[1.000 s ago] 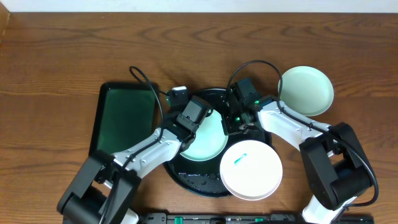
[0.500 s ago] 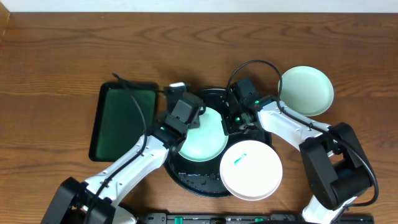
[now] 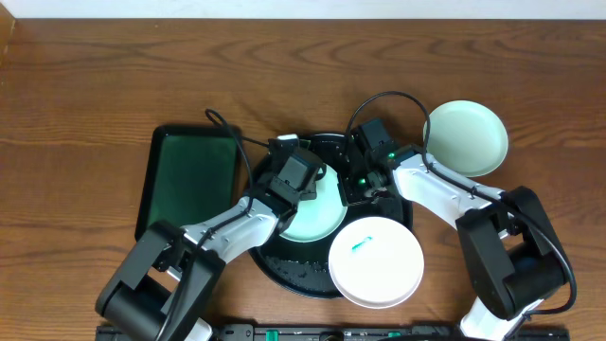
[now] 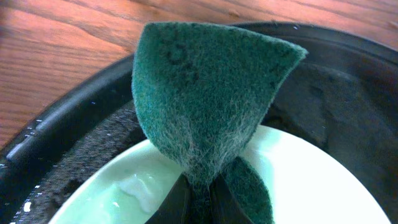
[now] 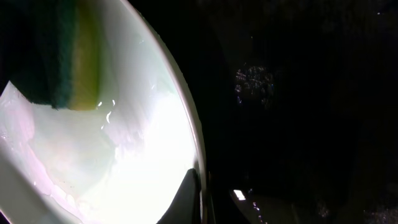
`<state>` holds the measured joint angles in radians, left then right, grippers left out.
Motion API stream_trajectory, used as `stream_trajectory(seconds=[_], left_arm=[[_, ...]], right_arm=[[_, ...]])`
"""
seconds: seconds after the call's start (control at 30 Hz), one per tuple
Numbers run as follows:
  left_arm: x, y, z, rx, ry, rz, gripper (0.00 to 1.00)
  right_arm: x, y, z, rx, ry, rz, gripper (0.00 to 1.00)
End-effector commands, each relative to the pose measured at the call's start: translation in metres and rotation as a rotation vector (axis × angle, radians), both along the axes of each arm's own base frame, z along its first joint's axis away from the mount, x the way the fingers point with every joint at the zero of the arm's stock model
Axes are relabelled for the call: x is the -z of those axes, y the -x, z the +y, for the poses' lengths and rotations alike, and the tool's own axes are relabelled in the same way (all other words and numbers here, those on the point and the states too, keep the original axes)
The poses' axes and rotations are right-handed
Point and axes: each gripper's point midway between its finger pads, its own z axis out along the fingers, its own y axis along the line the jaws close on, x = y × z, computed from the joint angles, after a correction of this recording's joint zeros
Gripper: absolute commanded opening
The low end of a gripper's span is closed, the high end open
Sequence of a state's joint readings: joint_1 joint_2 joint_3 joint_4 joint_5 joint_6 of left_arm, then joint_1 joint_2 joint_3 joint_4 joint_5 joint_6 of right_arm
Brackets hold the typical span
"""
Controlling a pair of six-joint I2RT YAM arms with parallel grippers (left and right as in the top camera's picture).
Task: Clean dirty plates on tray and stack at the side
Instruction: 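Retract the left gripper with the sponge to the black rectangular tray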
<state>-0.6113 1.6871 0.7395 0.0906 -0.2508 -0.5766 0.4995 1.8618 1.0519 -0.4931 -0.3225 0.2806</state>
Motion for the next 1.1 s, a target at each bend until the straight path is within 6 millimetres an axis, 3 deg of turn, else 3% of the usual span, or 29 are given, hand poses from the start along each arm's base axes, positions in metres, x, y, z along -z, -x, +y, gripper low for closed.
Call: stream_trajectory(seconds=[0.0, 0.23, 0.5, 0.8, 0.97, 1.07], left_arm=[[0.002, -0.010, 0.054, -0.174, -0.217, -0.078, 0.07], [-0.020, -0.015, 0.088, -0.310, -0.384, -0.189, 0.07], [-0.035, -0.014, 0.105, -0.372, -0.466, -0.238, 0.07], [-0.074, -0.014, 0.097, -0.364, -0.347, -0.289, 0.07], [-0.088, -0.003, 0.085, -0.286, -0.240, -0.245, 0.07], [-0.098, 0.009, 0.088, -0.260, -0.194, -0.206, 0.07]], right_arm=[[0.018, 0.004, -0.014, -0.010, 0.078, 0.014, 0.01], [0.018, 0.004, -0.014, -0.031, 0.080, 0.007, 0.01], [0.018, 0.004, -0.015, -0.029, 0.086, 0.004, 0.01], [0.018, 0.004, -0.015, -0.029, 0.085, 0.003, 0.01], [0.014, 0.000, -0.013, -0.029, 0.077, -0.012, 0.01], [0.001, -0.008, -0.007, -0.043, 0.059, -0.053, 0.01]])
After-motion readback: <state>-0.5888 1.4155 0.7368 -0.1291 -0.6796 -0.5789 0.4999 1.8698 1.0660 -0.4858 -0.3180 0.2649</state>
